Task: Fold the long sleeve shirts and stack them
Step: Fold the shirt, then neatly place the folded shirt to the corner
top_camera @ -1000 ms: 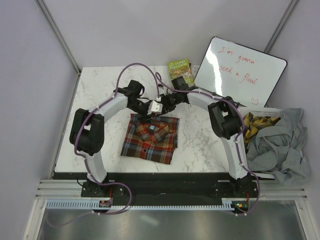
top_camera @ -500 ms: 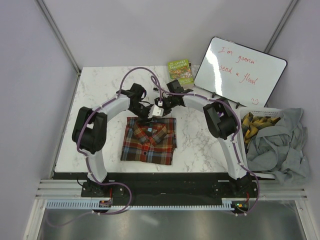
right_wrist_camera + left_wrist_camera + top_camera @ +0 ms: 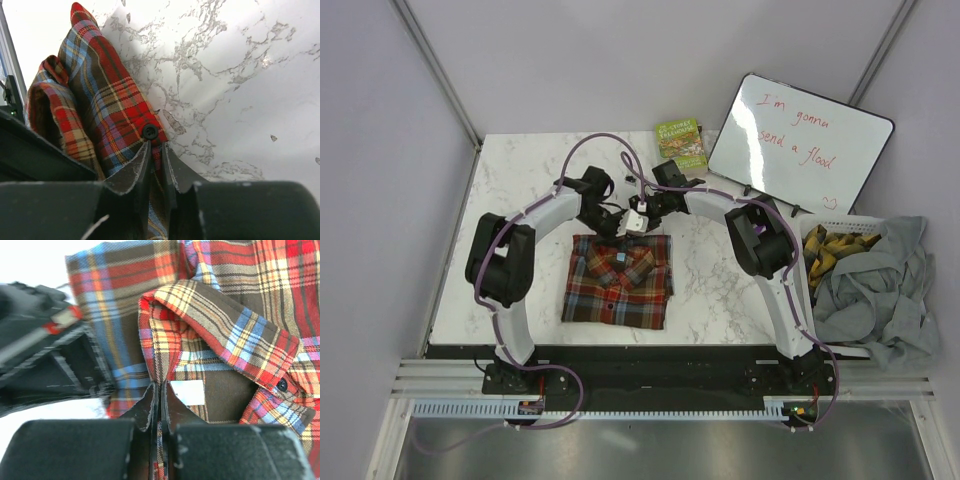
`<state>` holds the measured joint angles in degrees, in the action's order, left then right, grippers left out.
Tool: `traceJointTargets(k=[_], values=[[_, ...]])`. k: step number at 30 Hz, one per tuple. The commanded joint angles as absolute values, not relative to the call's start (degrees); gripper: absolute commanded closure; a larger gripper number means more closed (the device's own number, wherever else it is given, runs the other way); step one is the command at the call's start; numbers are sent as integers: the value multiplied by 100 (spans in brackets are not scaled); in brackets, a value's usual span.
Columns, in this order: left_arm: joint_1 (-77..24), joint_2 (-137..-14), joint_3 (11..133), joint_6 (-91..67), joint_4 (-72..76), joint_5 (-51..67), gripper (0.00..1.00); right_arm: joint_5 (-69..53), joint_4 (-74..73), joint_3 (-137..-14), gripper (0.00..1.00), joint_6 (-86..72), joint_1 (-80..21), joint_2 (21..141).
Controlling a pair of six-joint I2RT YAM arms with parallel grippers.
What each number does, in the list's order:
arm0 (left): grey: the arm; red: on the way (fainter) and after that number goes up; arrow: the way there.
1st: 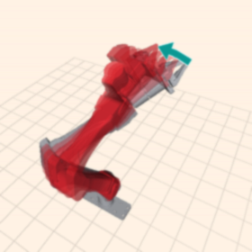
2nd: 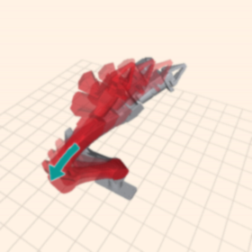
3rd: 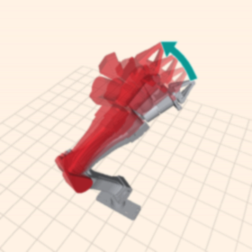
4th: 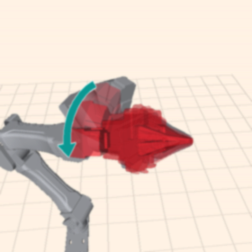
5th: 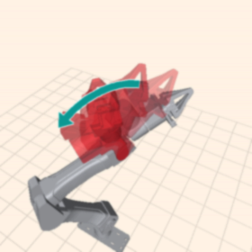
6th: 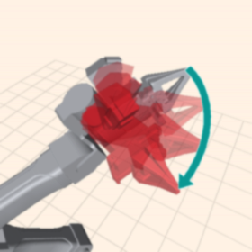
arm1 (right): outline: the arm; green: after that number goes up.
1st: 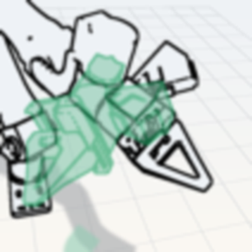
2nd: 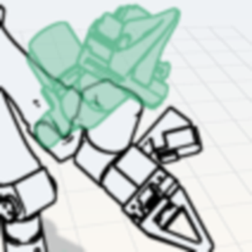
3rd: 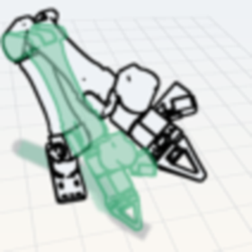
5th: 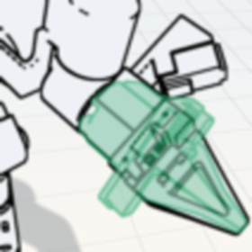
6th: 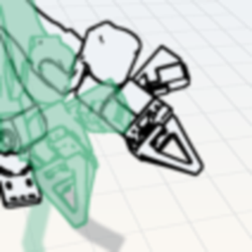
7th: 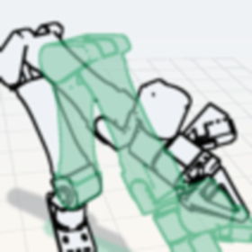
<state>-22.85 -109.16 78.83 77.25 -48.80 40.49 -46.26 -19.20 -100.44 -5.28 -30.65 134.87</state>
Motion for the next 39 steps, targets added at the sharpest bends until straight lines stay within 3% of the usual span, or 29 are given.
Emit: traceJointTargets(k=[1,13,20,24,29,30,31,32,34,35,36,39], values=[[-2259,-10995,8436,7392,-4817,4008,98,-4816,-1740,-10204,80,-484,-3155,13526],[-1987,-11355,8692,7260,-4465,3647,98,-4869,-1749,-10178,82,-360,-3155,13482],[-1907,-11320,8499,7155,-4281,3490,97,-4597,-1775,-10388,67,-352,-3112,13465],[-1750,-11189,8683,6297,-4166,3515,68,-4325,-1907,-10669,54,-430,-2814,13325],[-916,-10539,8877,4644,-4122,4417,50,-4052,-2302,-10881,30,-404,-2339,12650],[-749,-10251,8825,3823,-4122,4673,39,-4008,-2407,-10811,27,-396,-2216,12508],[-460,-10109,8737,3432,-4122,4919,33,-4017,-2417,-10567,17,-526,-2171,12333],[-353,-9916,8467,3045,-4131,5348,19,-4182,-2426,-10399,12,-632,-2136,11966],[-246,-9321,8027,2112,-4166,5860,17,-4420,-2321,-9673,2,-1234,-2136,11568],[-255,-9125,7485,1831,-4157,6332,13,-4778,-2129,-9294,2,-1561,-2171,11123],[-255,-8940,7158,1071,-4027,6598,1,-4964,-1483,-8881,2,-1999,-2284,10883],[-343,-8307,5673,-877,-2983,7118,1,-5552,-51,-7298,2,-3530,-2766,10196]])
